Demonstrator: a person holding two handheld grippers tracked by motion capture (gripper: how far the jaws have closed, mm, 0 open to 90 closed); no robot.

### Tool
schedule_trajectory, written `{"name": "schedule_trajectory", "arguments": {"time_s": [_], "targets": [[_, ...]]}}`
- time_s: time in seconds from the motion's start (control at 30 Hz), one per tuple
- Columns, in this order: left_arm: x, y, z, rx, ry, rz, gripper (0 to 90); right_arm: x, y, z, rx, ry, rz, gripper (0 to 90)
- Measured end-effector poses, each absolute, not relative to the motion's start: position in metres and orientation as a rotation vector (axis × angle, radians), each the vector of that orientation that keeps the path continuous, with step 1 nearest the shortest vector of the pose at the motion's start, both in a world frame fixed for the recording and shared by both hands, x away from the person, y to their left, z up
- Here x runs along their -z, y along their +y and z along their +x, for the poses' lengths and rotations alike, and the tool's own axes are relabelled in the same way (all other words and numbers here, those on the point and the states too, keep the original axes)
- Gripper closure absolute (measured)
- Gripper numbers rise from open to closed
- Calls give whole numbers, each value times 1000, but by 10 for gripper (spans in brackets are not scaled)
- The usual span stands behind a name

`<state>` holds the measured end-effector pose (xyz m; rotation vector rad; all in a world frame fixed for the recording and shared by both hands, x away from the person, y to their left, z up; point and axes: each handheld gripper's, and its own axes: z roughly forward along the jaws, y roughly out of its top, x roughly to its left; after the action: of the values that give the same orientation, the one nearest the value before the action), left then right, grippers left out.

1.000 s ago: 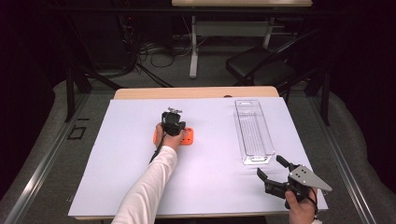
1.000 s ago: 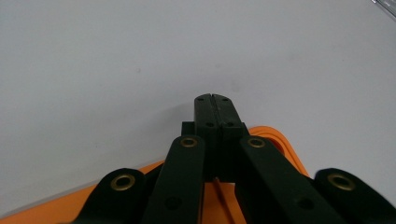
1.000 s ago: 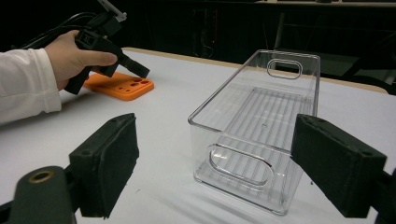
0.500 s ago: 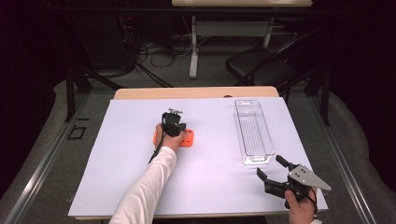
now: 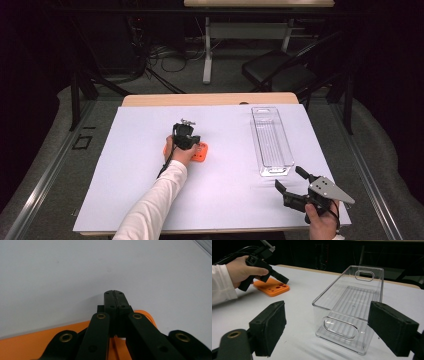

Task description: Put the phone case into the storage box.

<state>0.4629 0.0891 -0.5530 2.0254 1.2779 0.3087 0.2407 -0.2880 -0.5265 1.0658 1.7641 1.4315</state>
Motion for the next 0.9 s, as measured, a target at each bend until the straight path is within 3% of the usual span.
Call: {"name": "schedule_trajectory", "arguments": {"time_s": [0.9], "targets": [[551, 102, 414, -239, 1170, 2103, 900, 526, -289, 239, -1439, 1749, 1075, 144]]}}
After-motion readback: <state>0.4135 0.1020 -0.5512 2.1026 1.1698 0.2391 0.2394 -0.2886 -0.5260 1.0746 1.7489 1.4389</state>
